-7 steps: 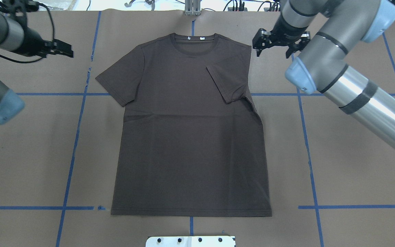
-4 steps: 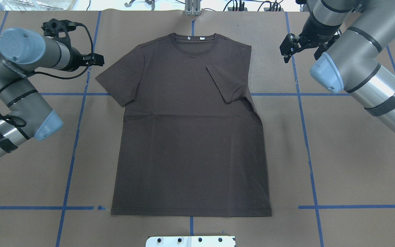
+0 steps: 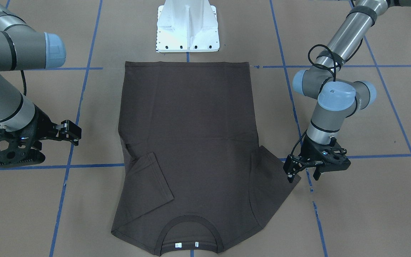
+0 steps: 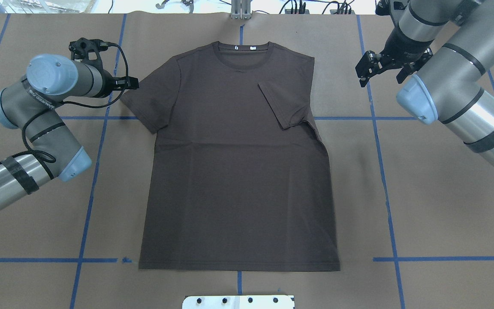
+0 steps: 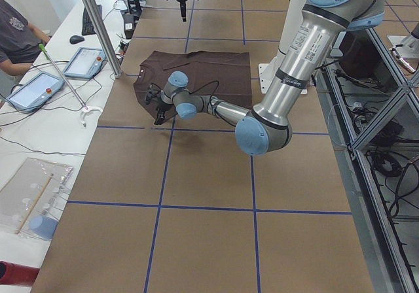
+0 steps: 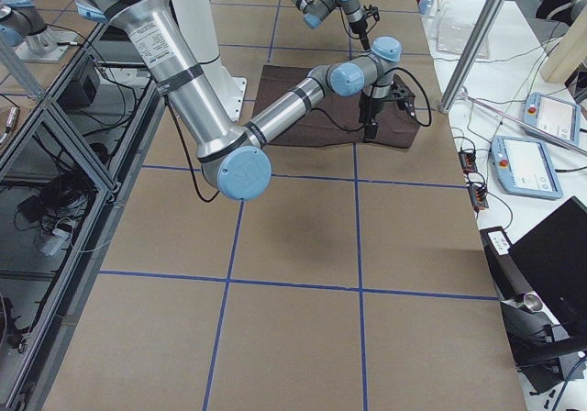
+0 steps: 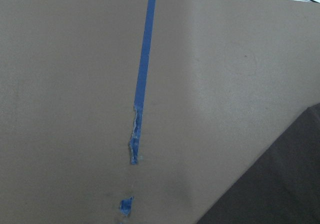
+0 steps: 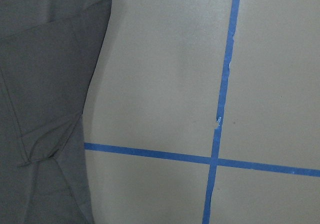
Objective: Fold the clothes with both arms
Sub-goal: 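Withdraw the right gripper while the left arm moves toward the other sleeve, then lower the left gripper onto the sleeve nearest it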
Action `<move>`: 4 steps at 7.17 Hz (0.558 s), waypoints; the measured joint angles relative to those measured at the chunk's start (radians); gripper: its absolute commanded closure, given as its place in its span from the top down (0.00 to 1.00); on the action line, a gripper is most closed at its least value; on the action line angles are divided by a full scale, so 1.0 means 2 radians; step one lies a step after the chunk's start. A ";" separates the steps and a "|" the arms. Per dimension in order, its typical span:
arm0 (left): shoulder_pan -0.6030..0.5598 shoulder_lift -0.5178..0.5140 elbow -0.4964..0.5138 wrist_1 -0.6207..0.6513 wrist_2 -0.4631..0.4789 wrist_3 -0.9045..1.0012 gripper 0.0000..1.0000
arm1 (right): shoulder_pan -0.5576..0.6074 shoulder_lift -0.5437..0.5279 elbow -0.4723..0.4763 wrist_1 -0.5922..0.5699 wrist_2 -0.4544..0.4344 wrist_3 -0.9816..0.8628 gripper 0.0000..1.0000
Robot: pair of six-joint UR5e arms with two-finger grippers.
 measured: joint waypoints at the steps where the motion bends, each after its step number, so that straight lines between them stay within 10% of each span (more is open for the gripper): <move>1: 0.005 0.000 0.003 -0.001 0.000 0.000 0.86 | 0.000 -0.004 -0.001 0.010 -0.001 0.000 1.00; 4: 0.009 0.000 0.012 -0.001 0.001 0.000 0.78 | -0.001 -0.003 -0.002 0.017 -0.001 0.006 1.00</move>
